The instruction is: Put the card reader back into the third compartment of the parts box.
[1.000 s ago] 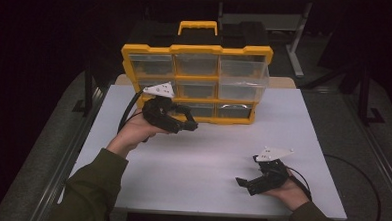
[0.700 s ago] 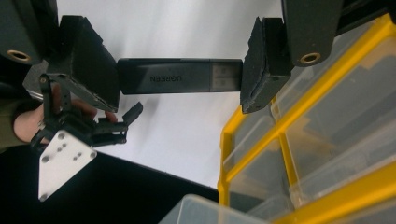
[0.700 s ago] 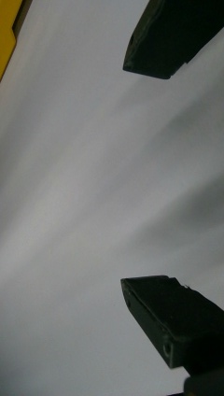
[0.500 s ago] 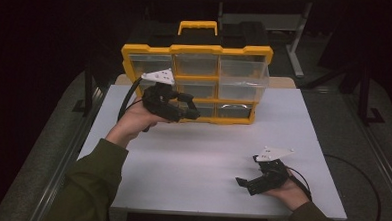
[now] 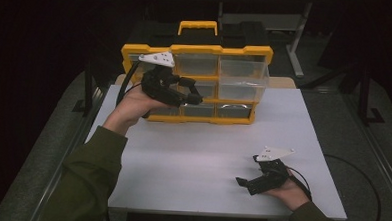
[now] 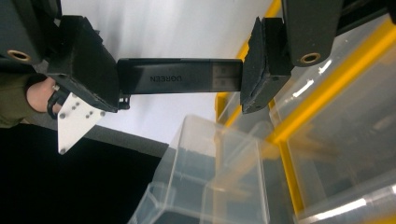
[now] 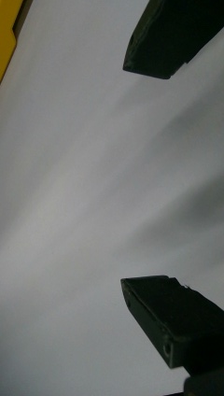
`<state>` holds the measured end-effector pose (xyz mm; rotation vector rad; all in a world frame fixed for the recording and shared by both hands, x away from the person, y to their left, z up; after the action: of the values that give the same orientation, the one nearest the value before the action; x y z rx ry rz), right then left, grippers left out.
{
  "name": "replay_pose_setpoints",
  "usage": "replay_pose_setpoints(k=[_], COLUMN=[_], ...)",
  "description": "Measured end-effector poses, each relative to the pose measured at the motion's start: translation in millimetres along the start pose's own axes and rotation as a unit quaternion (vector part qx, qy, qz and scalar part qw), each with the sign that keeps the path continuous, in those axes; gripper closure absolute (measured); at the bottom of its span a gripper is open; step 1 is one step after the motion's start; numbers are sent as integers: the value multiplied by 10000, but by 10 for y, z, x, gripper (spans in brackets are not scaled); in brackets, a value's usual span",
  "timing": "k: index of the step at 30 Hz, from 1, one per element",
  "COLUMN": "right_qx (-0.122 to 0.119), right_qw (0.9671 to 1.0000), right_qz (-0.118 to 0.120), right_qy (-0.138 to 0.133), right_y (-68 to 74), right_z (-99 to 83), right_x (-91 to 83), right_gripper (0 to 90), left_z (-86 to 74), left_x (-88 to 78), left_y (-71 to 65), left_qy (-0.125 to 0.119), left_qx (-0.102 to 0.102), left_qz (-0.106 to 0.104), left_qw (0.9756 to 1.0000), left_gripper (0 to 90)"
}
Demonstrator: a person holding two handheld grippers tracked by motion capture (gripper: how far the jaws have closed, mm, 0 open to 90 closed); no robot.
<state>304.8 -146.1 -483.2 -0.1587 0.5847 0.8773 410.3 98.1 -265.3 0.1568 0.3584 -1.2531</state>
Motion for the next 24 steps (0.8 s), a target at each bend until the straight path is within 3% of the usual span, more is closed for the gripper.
replay_pose_setpoints(k=[10, 24], right_qx=[6, 9], right_qw=[10000, 10000], right_qz=[0, 16], right_qy=[3, 15], right_y=[-1, 5], right_z=[0, -3], right_x=[-1, -1], right_gripper=[0, 0], left_z=[284, 584], left_x=[-15, 103], left_y=[21, 53], left_qy=[-128, -144], left_qx=[51, 106], left_qz=[-53, -123], left_qw=[9999, 9998], left_gripper=[302, 302])
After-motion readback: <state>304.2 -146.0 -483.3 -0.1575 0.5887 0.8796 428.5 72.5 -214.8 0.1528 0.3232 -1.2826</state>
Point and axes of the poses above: each handheld gripper's, and its own axes: x roughly forward along the jaws, z roughly out of its top, y roughly to its left, the point moved 6 cm from there along x, roughly forward along the jaws, and after that the axes turned 7 degrees about -y, right-handed, at the moved point
